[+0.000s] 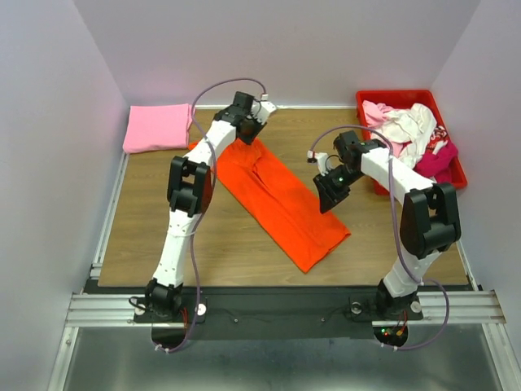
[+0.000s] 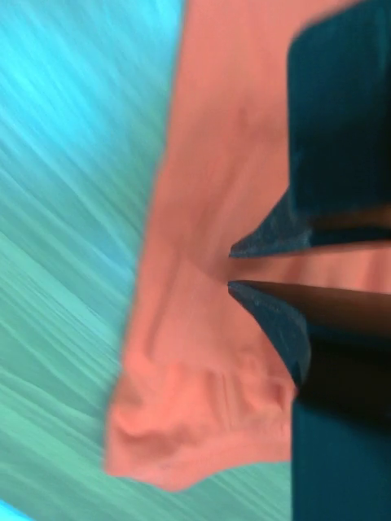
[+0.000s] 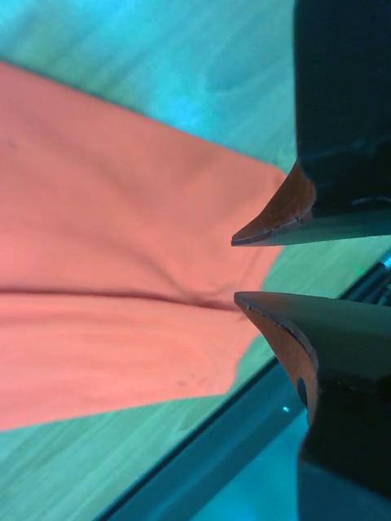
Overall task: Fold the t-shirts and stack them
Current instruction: Fold the tshirt
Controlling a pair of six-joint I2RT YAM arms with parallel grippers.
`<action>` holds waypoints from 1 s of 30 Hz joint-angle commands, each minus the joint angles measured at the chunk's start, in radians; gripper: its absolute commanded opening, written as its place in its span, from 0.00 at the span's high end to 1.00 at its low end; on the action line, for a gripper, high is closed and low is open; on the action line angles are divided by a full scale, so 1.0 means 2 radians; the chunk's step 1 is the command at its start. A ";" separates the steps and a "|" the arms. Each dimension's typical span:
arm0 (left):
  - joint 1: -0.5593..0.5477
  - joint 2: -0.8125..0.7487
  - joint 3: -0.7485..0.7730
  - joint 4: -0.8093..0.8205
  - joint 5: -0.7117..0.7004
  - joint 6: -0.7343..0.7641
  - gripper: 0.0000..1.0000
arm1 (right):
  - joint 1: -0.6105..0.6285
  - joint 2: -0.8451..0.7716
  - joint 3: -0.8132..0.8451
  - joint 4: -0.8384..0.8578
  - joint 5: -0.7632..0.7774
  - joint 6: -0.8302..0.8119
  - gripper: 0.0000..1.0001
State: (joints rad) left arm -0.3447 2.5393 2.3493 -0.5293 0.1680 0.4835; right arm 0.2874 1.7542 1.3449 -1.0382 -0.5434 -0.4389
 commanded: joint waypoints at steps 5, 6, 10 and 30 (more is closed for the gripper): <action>0.022 -0.208 -0.122 0.106 0.006 -0.044 0.66 | 0.008 0.051 -0.038 0.062 0.018 0.009 0.74; 0.027 -0.222 -0.137 0.100 0.013 -0.051 0.66 | 0.012 0.054 -0.045 0.067 0.020 0.010 0.75; 0.035 -0.246 -0.193 0.080 0.021 -0.089 0.70 | 0.036 0.057 -0.078 0.080 0.039 0.012 0.78; 0.050 -0.192 -0.318 0.072 0.059 -0.194 0.79 | 0.155 -0.001 -0.054 0.051 -0.135 0.052 0.67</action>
State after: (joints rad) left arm -0.2413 2.1304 1.6821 -0.3855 0.2687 0.1265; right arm 0.6075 1.8412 1.1522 -0.9401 -0.7063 -0.3618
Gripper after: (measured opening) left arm 0.216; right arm 0.320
